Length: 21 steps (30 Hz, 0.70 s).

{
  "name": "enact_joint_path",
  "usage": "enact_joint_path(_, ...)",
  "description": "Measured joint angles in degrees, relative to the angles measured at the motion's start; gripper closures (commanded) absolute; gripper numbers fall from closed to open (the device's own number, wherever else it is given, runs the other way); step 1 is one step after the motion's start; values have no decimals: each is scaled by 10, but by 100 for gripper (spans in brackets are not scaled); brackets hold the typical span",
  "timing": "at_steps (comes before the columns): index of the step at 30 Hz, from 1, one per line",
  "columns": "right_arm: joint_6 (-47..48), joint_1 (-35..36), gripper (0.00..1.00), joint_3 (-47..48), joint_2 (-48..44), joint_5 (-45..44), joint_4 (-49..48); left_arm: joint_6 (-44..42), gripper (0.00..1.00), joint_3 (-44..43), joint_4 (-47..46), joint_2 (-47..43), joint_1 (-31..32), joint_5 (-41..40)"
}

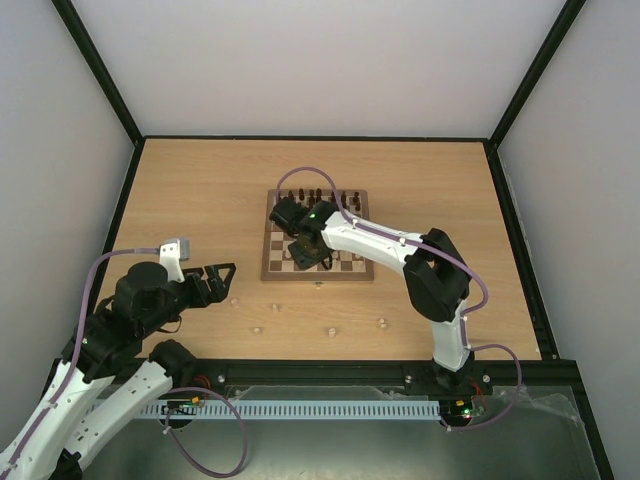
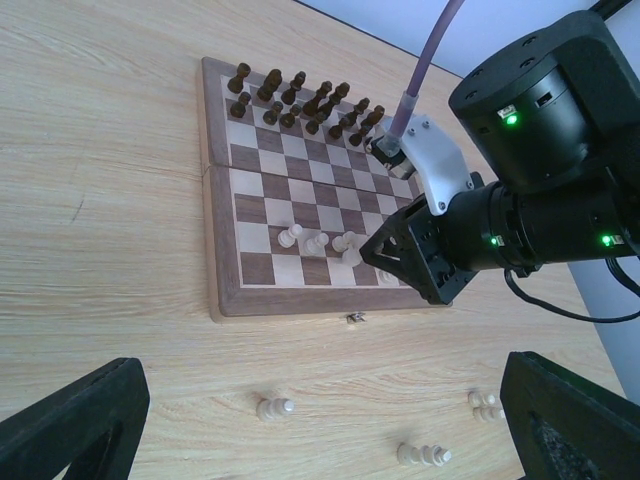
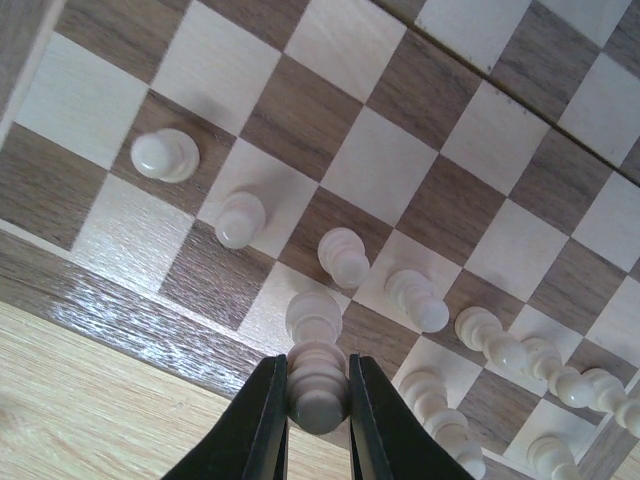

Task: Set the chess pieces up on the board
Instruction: Place the chess piece on the chessboard.

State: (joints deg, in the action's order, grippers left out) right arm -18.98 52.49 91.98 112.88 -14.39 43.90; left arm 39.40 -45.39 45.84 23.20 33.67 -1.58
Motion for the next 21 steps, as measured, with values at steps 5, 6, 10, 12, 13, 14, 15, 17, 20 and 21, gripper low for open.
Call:
enact_joint_path(5,4,-2,92,-21,1,5,-5,0,1,0,0,0,0,0)
enact_joint_path(6,4,-2,92,-25,1,6,-5,0,1,0,0,0,0,0)
enact_joint_path(10,6,-2,92,-28,1,10,-5,0,1,0,0,0,0,0)
enact_joint_path(12,6,-3,92,-28,1,11,-6,0,1,0,0,0,0,0)
enact_joint_path(13,6,-2,92,-28,1,12,-6,0,1,0,-1,0,0,0)
enact_joint_path(14,7,-2,92,-28,1,13,-6,0,1,0,-1,0,0,0)
enact_joint_path(15,7,-3,92,-28,1,14,-6,0,1,0,-1,0,0,0)
enact_joint_path(17,7,-3,92,-28,1,16,-7,0,1,0,-1,1,0,0)
enact_joint_path(20,8,-3,93,-28,1,22,-10,0,1,0,-1,1,0,0)
enact_joint_path(21,8,-3,93,-28,1,24,-11,0,1,0,-1,1,0,0)
